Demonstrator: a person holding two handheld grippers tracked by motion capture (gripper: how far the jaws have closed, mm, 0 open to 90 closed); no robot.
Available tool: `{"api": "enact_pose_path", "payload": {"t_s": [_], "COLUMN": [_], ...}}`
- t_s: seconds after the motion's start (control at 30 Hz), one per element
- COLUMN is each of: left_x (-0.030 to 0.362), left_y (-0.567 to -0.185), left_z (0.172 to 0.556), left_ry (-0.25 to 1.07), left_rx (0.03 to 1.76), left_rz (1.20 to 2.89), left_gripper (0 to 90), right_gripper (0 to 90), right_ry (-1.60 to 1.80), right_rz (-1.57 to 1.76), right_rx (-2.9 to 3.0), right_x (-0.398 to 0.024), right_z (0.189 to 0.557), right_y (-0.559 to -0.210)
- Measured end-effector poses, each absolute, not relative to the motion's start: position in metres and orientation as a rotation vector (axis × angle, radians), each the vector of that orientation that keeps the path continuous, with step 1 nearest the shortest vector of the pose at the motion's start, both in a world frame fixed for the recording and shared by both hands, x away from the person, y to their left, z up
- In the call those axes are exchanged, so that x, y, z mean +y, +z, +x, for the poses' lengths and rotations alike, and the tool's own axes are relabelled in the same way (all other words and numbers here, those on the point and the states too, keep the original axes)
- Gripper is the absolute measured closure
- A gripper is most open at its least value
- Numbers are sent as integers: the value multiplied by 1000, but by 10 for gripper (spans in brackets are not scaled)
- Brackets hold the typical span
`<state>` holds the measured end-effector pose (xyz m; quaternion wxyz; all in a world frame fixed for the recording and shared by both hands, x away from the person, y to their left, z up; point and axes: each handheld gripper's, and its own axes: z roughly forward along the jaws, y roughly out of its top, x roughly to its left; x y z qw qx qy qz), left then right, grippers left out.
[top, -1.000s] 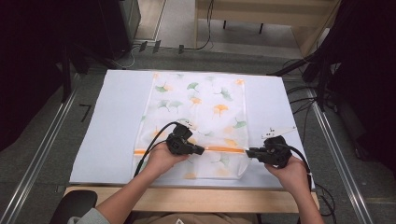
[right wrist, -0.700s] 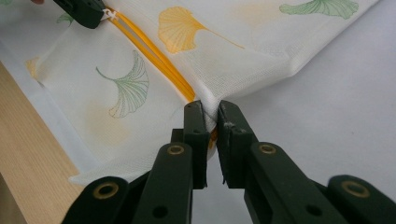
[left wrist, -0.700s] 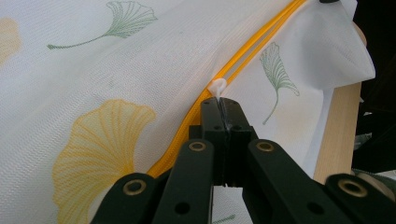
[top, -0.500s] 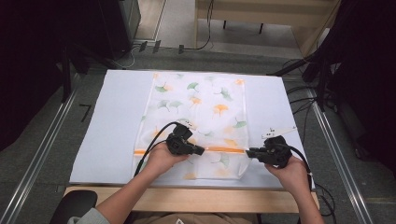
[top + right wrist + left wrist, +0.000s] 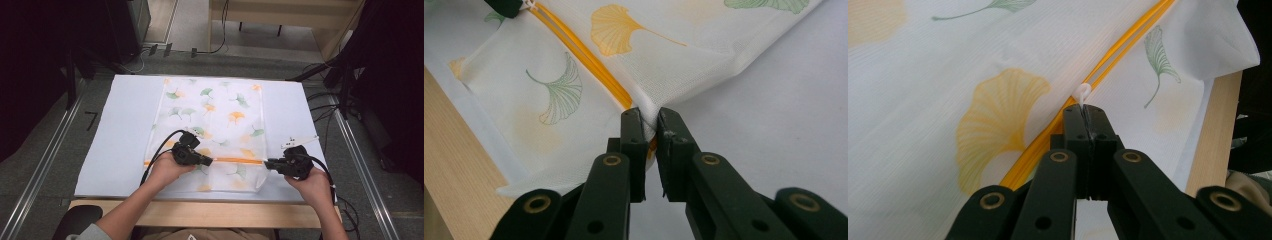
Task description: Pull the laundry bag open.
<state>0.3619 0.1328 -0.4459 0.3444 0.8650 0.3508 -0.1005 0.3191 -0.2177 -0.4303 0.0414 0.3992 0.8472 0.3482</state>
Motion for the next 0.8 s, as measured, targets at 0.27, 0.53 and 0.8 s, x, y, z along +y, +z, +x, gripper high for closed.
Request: {"api": "enact_pose_path", "payload": {"t_s": [0.27,0.53,0.8], "left_x": [136,139,157], "left_y": [-447,-446,-441], "left_z": [357,358,360], "left_ry": [-257,-258,-251], "left_rx": [889,900,920], "left_rz": [2249,2260,2267], "left_gripper": [900,900,900], "right_gripper": [843,843,842], "right_ry": [1061,1059,1064], "right_rz": [1215,1215,1215], "right_rx": [2603,2604,2607], "right_x": [-216,-216,-215], "right_z": [321,321,321], "right_y": [-430,-430,-430]}}
